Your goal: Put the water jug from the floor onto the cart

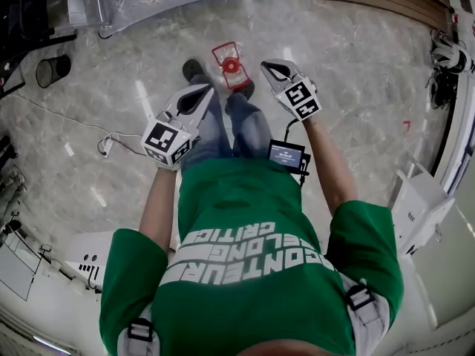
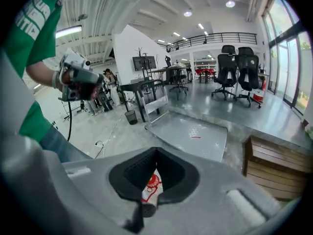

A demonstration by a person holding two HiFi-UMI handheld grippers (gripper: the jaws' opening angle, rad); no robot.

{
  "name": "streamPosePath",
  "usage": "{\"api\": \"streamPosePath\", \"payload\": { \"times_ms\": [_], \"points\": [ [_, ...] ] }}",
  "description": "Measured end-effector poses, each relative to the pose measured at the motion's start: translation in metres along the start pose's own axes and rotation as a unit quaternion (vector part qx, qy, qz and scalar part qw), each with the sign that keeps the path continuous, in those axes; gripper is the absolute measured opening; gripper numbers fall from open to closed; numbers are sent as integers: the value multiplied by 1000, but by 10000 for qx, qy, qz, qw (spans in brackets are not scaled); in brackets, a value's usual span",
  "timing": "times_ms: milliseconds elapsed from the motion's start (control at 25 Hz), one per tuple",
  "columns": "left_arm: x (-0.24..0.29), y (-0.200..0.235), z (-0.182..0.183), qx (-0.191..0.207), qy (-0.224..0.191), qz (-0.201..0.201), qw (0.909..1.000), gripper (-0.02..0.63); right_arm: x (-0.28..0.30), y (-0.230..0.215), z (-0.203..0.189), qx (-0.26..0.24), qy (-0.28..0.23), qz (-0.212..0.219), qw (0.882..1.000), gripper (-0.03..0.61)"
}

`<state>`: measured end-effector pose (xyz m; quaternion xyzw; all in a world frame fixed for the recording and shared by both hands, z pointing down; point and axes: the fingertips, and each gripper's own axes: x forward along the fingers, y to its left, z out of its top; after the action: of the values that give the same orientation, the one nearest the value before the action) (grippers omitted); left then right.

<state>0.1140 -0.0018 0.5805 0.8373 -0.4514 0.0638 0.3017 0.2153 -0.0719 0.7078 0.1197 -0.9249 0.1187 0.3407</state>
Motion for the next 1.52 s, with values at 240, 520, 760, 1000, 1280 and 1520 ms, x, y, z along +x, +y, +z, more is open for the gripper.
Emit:
{"api": "streamPosePath", "payload": {
  "times_ms": [240,520,760,1000,1280,1520],
  "points": [
    [0,3,-22,-244,55,-108,9996,17,73,14,-56,83,428,85,9990,-6],
    [-2,0,-28,-337,113,-313,9989,17,142,33,-119,255,1182,210,9924,91],
    [-9,15,-29,-483,181,-283,9983,16,184,40,-164,410,1836,180,9820,228],
    [-16,38,-24,-880,65,-171,9959,16,215,44,-185,411,2178,27,9751,299],
    [-16,44,-21,-960,26,-173,9952,15,230,46,-204,332,2453,-31,9689,299],
    [-24,57,-25,-1018,26,-83,9948,15,241,45,-225,213,2798,-249,9595,299]
  ]
}}
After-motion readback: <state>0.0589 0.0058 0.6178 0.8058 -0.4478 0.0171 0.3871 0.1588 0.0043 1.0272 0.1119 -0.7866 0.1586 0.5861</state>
